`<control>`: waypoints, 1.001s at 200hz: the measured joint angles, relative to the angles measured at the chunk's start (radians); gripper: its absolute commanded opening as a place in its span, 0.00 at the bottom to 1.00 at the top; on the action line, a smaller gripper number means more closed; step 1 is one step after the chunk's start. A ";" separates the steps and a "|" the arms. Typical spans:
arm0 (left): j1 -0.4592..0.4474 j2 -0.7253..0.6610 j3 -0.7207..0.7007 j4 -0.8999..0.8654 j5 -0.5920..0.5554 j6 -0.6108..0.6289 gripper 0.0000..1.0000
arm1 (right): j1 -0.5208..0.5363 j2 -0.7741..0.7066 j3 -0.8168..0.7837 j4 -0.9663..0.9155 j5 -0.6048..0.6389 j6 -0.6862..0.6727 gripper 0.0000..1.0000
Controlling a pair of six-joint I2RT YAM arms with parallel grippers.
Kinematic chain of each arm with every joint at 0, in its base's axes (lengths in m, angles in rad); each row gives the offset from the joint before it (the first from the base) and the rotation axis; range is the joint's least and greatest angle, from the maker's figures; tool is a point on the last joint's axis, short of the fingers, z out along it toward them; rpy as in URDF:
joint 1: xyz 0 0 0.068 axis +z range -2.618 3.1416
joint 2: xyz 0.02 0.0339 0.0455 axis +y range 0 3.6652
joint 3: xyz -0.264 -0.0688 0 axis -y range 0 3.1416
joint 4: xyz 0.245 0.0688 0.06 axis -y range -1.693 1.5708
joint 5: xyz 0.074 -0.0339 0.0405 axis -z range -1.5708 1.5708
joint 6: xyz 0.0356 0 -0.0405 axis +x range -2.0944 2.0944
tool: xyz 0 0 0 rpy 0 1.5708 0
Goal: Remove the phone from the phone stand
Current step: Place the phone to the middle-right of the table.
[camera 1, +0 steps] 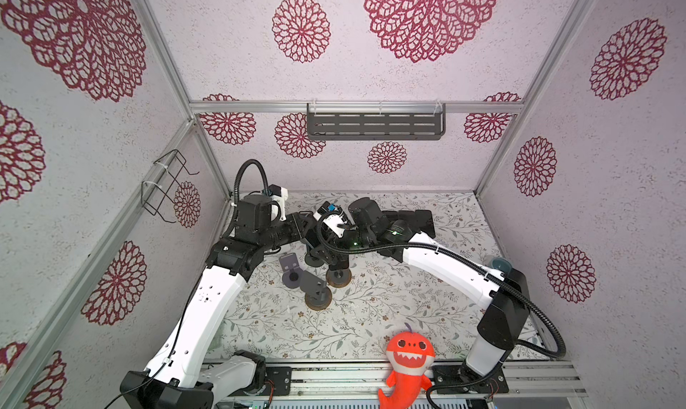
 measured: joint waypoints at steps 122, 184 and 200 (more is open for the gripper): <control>0.011 -0.001 -0.011 0.056 0.004 -0.019 0.79 | 0.000 0.000 0.000 0.005 0.060 0.051 0.60; 0.064 0.003 0.068 0.054 -0.039 0.013 0.88 | -0.068 -0.024 -0.018 -0.029 0.134 0.113 0.51; 0.074 0.021 0.121 0.051 -0.052 0.037 0.89 | -0.117 -0.069 -0.058 -0.066 0.168 0.121 0.48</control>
